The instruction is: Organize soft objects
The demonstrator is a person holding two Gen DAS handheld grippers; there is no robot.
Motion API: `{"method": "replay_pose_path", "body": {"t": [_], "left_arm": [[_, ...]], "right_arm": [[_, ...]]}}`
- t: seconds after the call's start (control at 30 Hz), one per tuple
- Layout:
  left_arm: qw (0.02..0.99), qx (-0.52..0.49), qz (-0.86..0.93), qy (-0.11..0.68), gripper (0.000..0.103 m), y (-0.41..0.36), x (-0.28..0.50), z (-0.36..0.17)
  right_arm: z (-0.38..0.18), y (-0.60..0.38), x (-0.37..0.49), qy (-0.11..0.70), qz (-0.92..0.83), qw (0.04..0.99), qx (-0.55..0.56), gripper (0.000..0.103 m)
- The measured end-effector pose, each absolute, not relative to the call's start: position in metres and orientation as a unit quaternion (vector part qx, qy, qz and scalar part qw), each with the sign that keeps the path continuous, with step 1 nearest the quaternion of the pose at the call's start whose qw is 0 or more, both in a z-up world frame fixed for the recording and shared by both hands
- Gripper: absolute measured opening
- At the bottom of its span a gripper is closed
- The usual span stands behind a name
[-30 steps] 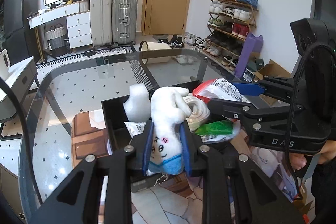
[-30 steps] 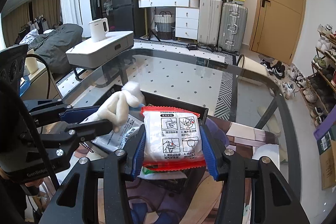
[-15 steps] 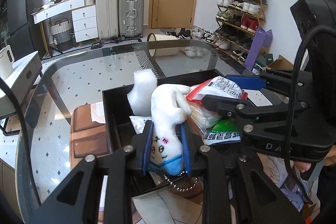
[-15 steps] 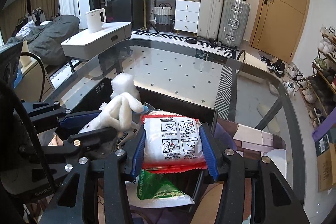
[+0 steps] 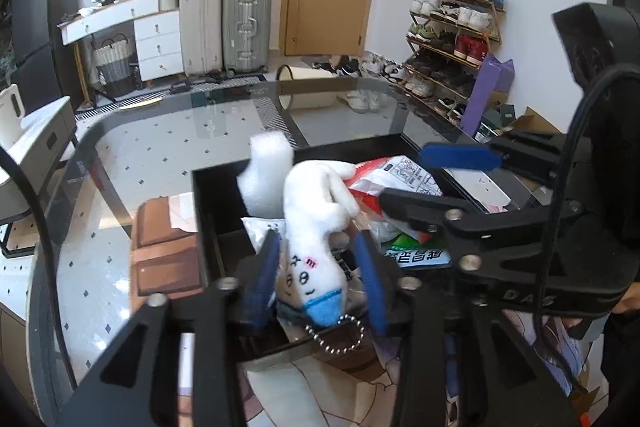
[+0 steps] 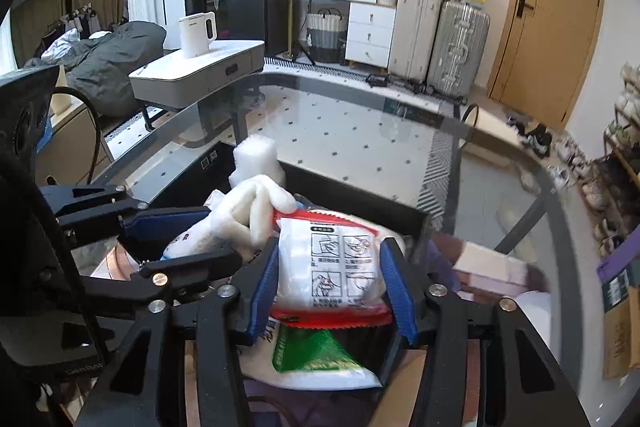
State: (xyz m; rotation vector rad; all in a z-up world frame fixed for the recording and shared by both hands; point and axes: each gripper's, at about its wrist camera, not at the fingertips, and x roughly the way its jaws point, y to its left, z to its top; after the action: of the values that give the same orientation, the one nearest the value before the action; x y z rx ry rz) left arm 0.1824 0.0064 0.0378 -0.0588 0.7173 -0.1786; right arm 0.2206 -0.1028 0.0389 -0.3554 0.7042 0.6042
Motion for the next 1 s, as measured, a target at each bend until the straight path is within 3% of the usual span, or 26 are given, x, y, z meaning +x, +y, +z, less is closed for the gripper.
{"method": "replay_pose_path", "body": {"t": [0.03, 0.1, 0.23, 0.3, 0.33, 0.37, 0.63, 1.0], "left_arm": [[0.934, -0.033, -0.084, 0.347, 0.056, 0.008, 0.179, 0.040], [0.934, -0.050, -0.090, 0.343, 0.056, 0.012, 0.174, 0.043], [0.940, -0.046, -0.075, 0.330, 0.061, 0.015, 0.158, 0.051], [0.943, -0.044, -0.069, 0.321, 0.081, 0.018, 0.148, 0.054], [0.948, -0.045, -0.062, 0.308, 0.095, 0.019, 0.139, 0.058], [0.952, -0.045, -0.058, 0.298, 0.102, 0.020, 0.133, 0.060], [0.970, -0.042, -0.021, 0.240, 0.103, 0.029, 0.089, 0.063], [0.970, -0.055, 0.006, 0.236, 0.103, 0.036, 0.077, 0.037]], "right_arm": [[0.041, -0.107, 0.218, 0.333, 0.284, 0.883, -0.171, 0.066], [0.049, -0.119, 0.214, 0.321, 0.268, 0.894, -0.161, 0.086], [0.058, -0.144, 0.202, 0.316, 0.277, 0.899, -0.121, 0.102], [0.061, -0.152, 0.194, 0.307, 0.282, 0.902, -0.110, 0.102], [0.061, -0.154, 0.189, 0.301, 0.285, 0.904, -0.106, 0.102], [0.062, -0.158, 0.182, 0.294, 0.292, 0.905, -0.100, 0.103], [0.057, -0.172, 0.138, 0.260, 0.309, 0.912, -0.079, 0.103], [0.046, -0.172, 0.114, 0.227, 0.315, 0.920, -0.058, 0.103]]}}
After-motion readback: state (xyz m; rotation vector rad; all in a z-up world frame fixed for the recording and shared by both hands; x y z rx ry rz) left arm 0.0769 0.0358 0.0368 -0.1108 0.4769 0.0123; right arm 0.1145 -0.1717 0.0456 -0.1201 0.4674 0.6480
